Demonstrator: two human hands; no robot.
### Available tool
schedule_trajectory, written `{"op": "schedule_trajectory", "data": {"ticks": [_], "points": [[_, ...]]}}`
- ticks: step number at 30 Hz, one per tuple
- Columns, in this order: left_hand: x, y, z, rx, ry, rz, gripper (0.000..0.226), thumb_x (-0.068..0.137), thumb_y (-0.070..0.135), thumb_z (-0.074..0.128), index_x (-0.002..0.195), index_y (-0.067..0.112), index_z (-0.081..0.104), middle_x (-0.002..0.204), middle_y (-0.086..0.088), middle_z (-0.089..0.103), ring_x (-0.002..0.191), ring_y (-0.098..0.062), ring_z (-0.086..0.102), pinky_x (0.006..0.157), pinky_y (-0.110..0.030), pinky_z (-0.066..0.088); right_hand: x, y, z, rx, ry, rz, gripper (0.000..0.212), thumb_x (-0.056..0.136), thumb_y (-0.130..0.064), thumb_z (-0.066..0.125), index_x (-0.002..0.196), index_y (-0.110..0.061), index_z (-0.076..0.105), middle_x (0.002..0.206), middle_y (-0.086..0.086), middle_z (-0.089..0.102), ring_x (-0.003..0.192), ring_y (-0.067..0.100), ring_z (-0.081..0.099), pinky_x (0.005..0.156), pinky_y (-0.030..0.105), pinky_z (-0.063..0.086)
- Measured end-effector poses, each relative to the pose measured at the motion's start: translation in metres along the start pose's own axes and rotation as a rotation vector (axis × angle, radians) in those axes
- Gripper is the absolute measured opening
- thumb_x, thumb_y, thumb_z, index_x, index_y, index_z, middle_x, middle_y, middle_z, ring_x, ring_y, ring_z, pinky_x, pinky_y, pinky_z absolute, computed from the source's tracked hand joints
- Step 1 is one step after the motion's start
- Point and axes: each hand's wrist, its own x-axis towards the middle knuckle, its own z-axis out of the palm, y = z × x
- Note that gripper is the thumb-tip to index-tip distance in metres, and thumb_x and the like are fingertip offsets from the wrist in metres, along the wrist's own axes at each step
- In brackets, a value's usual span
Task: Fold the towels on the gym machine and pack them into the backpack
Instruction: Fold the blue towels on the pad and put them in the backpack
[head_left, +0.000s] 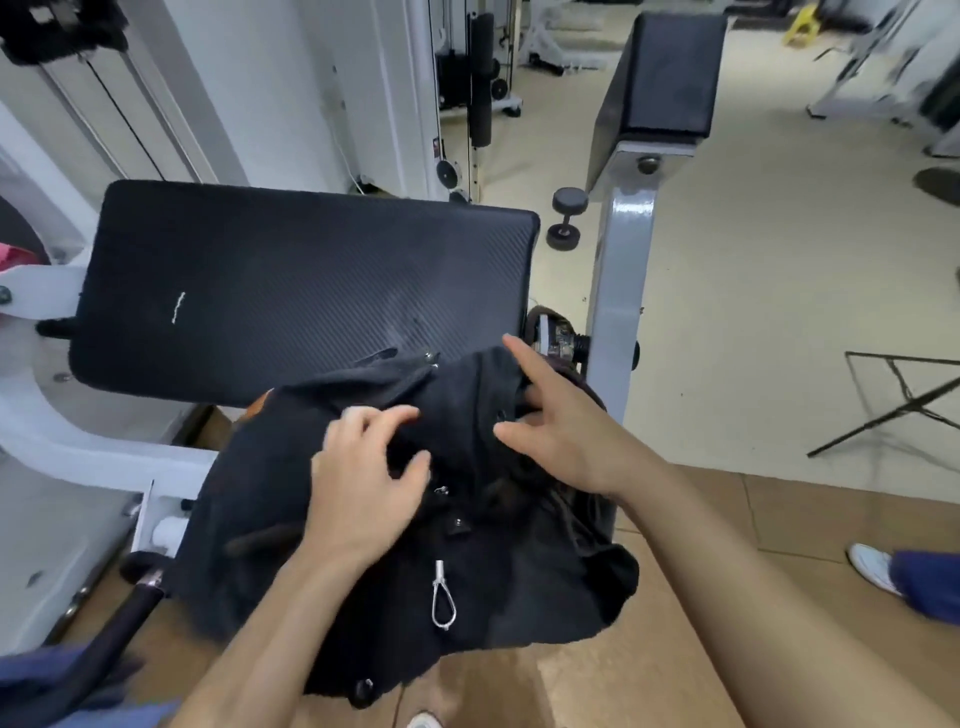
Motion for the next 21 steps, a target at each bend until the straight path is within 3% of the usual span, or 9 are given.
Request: {"op": "schedule_trajectory", "data": {"ticks": [2, 4, 6, 9, 11, 13, 16, 19, 21], "points": [[-0.033, 0.054, 0.012, -0.19, -0.191, 0.005, 0.088, 0.072, 0.059, 0.067, 0.146, 0.032, 0.028, 0.127, 0.017, 0.039, 0.123, -0.005, 0.036, 0.103, -0.031, 0.037, -0.006, 0.001, 0.005, 0.402, -0.084, 0.054, 0.083, 0.089, 0.001, 0.056, 0.151, -0.04, 0.02, 0.095, -0.006, 0.066, 0.086, 0.015, 0.063, 0.103, 0.041, 0.048], [-0.044, 0.083, 0.033, -0.25, -0.27, -0.109, 0.102, 0.074, 0.053, 0.072, 0.151, 0.031, 0.008, 0.139, 0.015, 0.032, 0.13, -0.008, 0.035, 0.1, -0.028, 0.036, -0.014, 0.002, 0.008, 0.553, -0.115, 0.038, 0.08, 0.088, 0.006, 0.054, 0.149, -0.039, 0.027, 0.084, -0.01, 0.066, 0.083, 0.014, 0.062, 0.103, 0.039, 0.046], [-0.033, 0.085, 0.047, -0.298, -0.169, -0.201, 0.082, 0.083, 0.027, 0.069, 0.148, 0.028, 0.019, 0.142, 0.002, 0.042, 0.125, -0.022, 0.049, 0.093, -0.033, 0.041, -0.022, 0.012, 0.009, 0.423, 0.04, 0.014, 0.072, 0.09, 0.002, 0.056, 0.145, -0.038, 0.033, 0.103, -0.004, 0.069, 0.099, 0.019, 0.066, 0.101, 0.038, 0.049], [-0.011, 0.065, 0.048, -0.468, -0.079, -0.416, 0.053, 0.078, -0.001, 0.05, 0.111, 0.041, 0.053, 0.114, 0.0, 0.066, 0.097, -0.025, 0.064, 0.086, -0.038, 0.052, -0.032, 0.055, -0.004, -0.244, 0.429, 0.1, 0.072, 0.086, -0.024, 0.068, 0.146, -0.033, 0.028, 0.125, 0.003, 0.052, 0.116, 0.018, 0.051, 0.102, 0.035, 0.043], [-0.004, 0.055, 0.042, -0.657, -0.044, -0.555, 0.052, 0.073, -0.008, 0.041, 0.091, 0.036, 0.065, 0.097, -0.002, 0.072, 0.081, -0.021, 0.066, 0.074, -0.036, 0.057, -0.035, 0.08, -0.007, -0.291, 0.392, 0.233, 0.09, 0.078, -0.039, 0.075, 0.149, -0.032, 0.02, 0.13, 0.008, 0.04, 0.118, 0.025, 0.046, 0.099, 0.034, 0.041], [-0.003, 0.058, 0.036, -0.842, -0.029, -0.653, 0.054, 0.068, -0.013, 0.033, 0.088, 0.02, 0.071, 0.086, -0.01, 0.071, 0.068, -0.023, 0.06, 0.058, -0.029, 0.05, -0.027, 0.096, 0.0, -0.231, 0.283, 0.253, 0.085, 0.074, -0.039, 0.079, 0.141, -0.032, 0.026, 0.124, 0.008, 0.04, 0.11, 0.026, 0.05, 0.095, 0.033, 0.044], [-0.005, 0.07, 0.023, -1.147, 0.007, -0.743, 0.057, 0.065, -0.016, 0.024, 0.086, 0.009, 0.07, 0.071, -0.014, 0.063, 0.055, -0.025, 0.056, 0.053, -0.026, 0.047, -0.011, 0.099, 0.001, -0.312, 0.279, 0.172, 0.051, 0.079, -0.029, 0.067, 0.116, -0.03, 0.033, 0.093, 0.002, 0.056, 0.088, 0.024, 0.057, 0.08, 0.042, 0.053], [0.001, 0.069, -0.004, -1.304, 0.123, -0.701, 0.054, 0.076, -0.012, 0.024, 0.089, 0.007, 0.074, 0.076, -0.012, 0.072, 0.066, -0.024, 0.068, 0.067, -0.03, 0.056, -0.003, 0.084, -0.019, -0.341, 0.348, 0.109, 0.043, 0.08, -0.018, 0.057, 0.119, -0.026, 0.04, 0.077, 0.001, 0.059, 0.075, 0.023, 0.056, 0.071, 0.038, 0.051], [0.003, 0.066, -0.027, -1.256, 0.172, -0.675, 0.054, 0.082, -0.012, 0.024, 0.073, 0.006, 0.075, 0.064, -0.011, 0.07, 0.056, -0.016, 0.067, 0.051, -0.021, 0.052, 0.002, 0.073, -0.034, -0.412, 0.432, 0.049, 0.048, 0.08, -0.014, 0.057, 0.124, -0.026, 0.042, 0.077, 0.0, 0.058, 0.073, 0.026, 0.055, 0.066, 0.035, 0.046]]}}
